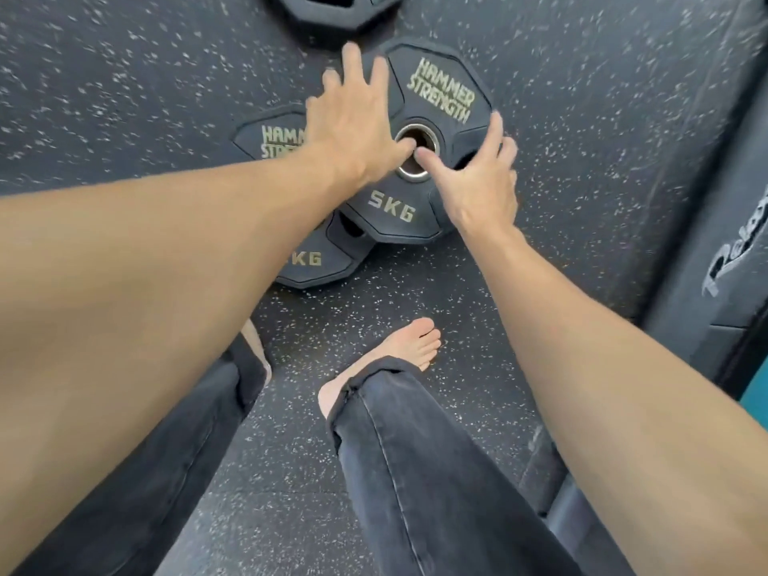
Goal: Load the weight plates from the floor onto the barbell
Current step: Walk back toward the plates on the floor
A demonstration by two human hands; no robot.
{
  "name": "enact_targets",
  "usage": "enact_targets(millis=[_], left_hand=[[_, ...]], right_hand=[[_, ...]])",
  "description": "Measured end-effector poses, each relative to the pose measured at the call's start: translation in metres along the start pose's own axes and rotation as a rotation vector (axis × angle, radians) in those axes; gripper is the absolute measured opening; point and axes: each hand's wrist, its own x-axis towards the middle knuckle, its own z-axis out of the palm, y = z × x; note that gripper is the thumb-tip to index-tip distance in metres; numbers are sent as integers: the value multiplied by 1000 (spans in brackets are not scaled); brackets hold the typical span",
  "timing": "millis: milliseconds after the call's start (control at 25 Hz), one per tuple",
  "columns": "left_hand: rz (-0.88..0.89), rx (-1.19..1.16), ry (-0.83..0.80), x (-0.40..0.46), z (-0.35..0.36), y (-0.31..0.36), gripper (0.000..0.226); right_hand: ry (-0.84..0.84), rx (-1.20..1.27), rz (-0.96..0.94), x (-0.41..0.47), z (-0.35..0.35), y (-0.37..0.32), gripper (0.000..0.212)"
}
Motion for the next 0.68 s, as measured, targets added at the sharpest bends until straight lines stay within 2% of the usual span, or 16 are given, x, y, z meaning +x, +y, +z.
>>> enact_targets(millis=[240,400,520,680], left_hand=[[-44,71,119,19,31,4,117],[-100,5,114,32,29,8,128],[-125,-76,86,27,20,10,131],[-113,-122,96,-12,-7,2,128]], right_hand=[[126,-1,88,20,37,-3,119],[135,13,165,31,34,-6,121],[139,62,206,28,25,-7,117],[185,53,168,-14,6,-12,115]])
